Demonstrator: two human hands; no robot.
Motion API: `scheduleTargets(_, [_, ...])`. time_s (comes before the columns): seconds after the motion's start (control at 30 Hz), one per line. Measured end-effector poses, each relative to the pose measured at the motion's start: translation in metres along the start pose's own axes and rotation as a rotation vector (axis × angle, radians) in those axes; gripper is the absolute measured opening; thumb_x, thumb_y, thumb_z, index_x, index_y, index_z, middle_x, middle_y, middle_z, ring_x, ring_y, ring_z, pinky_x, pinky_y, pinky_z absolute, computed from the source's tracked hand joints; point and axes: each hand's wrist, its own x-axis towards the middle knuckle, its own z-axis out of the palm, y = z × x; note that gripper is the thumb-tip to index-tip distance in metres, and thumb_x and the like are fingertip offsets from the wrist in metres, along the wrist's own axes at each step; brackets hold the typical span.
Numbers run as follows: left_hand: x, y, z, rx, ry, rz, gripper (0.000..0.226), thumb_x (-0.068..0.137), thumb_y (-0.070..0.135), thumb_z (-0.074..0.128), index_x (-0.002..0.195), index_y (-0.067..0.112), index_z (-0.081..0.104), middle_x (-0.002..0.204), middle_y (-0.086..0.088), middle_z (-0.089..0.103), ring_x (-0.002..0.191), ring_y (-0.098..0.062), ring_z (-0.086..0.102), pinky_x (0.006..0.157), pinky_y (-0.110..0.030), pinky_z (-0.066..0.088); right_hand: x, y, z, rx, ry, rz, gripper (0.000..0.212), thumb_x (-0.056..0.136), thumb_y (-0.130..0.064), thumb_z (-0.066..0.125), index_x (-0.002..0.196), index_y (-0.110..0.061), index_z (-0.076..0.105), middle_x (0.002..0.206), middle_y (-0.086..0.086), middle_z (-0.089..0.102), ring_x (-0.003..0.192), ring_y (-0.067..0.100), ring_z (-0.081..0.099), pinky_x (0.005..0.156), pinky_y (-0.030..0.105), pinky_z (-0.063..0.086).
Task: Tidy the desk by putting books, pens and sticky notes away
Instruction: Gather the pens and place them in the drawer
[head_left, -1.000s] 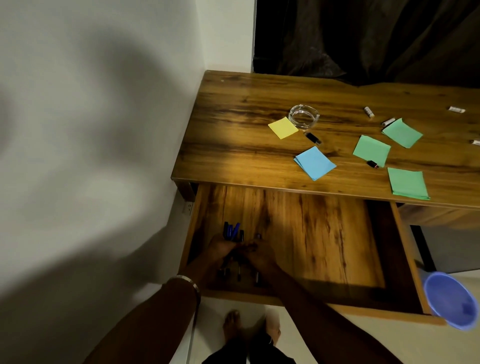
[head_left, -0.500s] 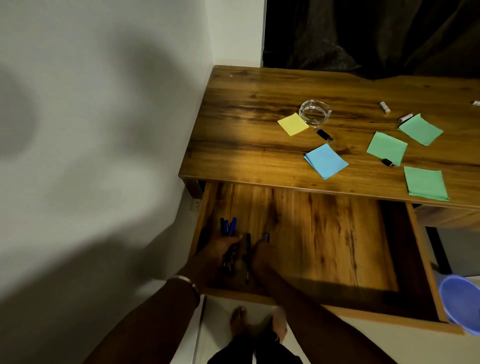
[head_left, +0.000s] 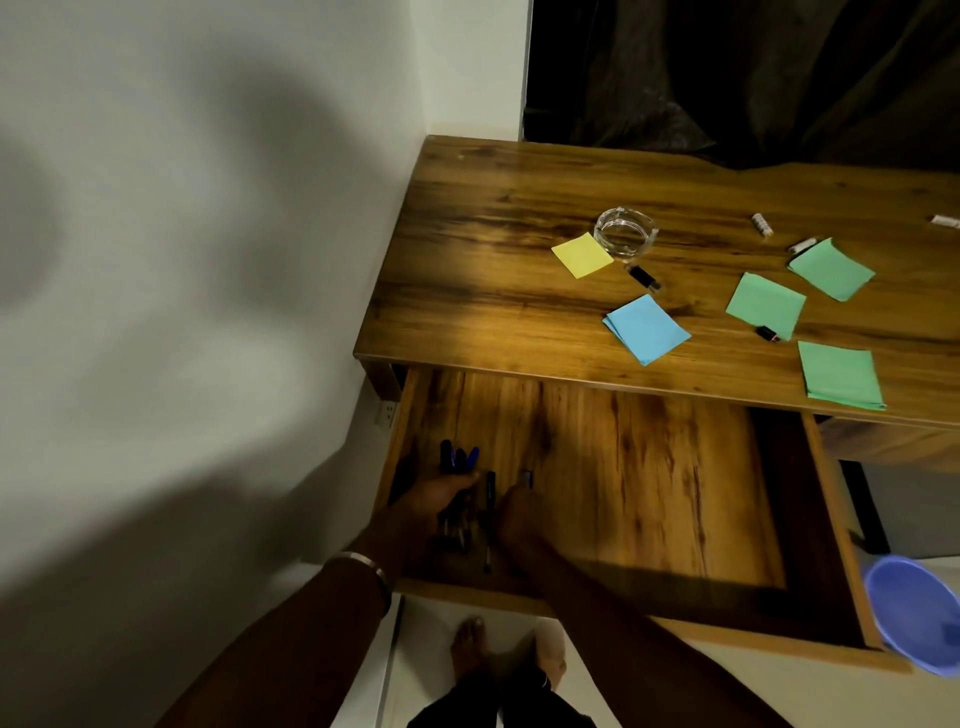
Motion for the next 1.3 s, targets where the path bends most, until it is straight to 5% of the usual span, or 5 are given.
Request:
scheduleTargets(0.2, [-0.001, 0.005, 0.005, 0.103, -0.006, 0.012, 0.049, 0.087, 0.035, 0.065, 0.126, 0.005, 0.056, 0.128, -0.01, 0.058, 0.119, -0.028, 0.055, 0.098, -0.038, 0.047, 0.007, -0.024, -0.002, 0.476, 0.095, 0.019, 0.035, 0.097, -0.036, 0.051, 0.112, -0.006, 0.062, 0.109, 0.011, 0.066, 0.086, 0.017, 0.06, 0.076, 0.03, 0.049])
scheduleTargets(0.6, [-0.011, 0.008, 0.0, 0.238, -0.11, 0.184, 0.04, 0.093, 0.036, 0.055, 0.119, 0.006, 0.059, 0.096, -0.012, 0.061, 0.079, -0.019, 0.058, 0.074, -0.032, 0.049, 0.018, -0.037, -0.029, 0.825, -0.17, 0.172, 0.022, 0.094, -0.02, 0.055, 0.073, -0.014, 0.058, 0.065, 0.004, 0.05, 0.053, 0.012, 0.044, 0.048, 0.023, 0.031])
scheduleTargets(0.83, [-0.001, 0.001, -0.015, 0.035, 0.13, 0.273, 0.053, 0.085, 0.044, 0.064, 0.121, 0.006, 0.06, 0.118, -0.02, 0.065, 0.104, -0.038, 0.064, 0.093, -0.053, 0.052, 0.02, -0.042, -0.034, 0.996, 0.012, 0.178, 0.024, 0.096, -0.018, 0.052, 0.073, -0.013, 0.055, 0.052, -0.006, 0.058, 0.045, 0.002, 0.053, 0.043, 0.015, 0.039])
scheduleTargets(1.0, [-0.01, 0.013, -0.015, -0.021, 0.09, 0.248, 0.057, 0.088, 0.043, 0.062, 0.133, 0.009, 0.052, 0.13, -0.012, 0.058, 0.117, -0.033, 0.057, 0.1, -0.046, 0.047, 0.038, -0.031, -0.012, 0.818, 0.016, 0.196, 0.023, 0.09, -0.027, 0.063, 0.102, -0.008, 0.058, 0.102, 0.014, 0.062, 0.088, 0.025, 0.061, 0.063, 0.028, 0.047])
scheduleTargets(1.3, [0.001, 0.02, -0.014, 0.093, 0.133, 0.187, 0.024, 0.095, 0.034, 0.053, 0.087, 0.012, 0.056, 0.073, 0.001, 0.051, 0.065, -0.011, 0.049, 0.059, -0.023, 0.041, 0.018, -0.048, -0.005, 0.3, 0.024, -0.006, 0.038, 0.091, -0.015, 0.061, 0.055, -0.013, 0.05, 0.055, 0.001, 0.05, 0.048, 0.01, 0.047, 0.044, 0.023, 0.04])
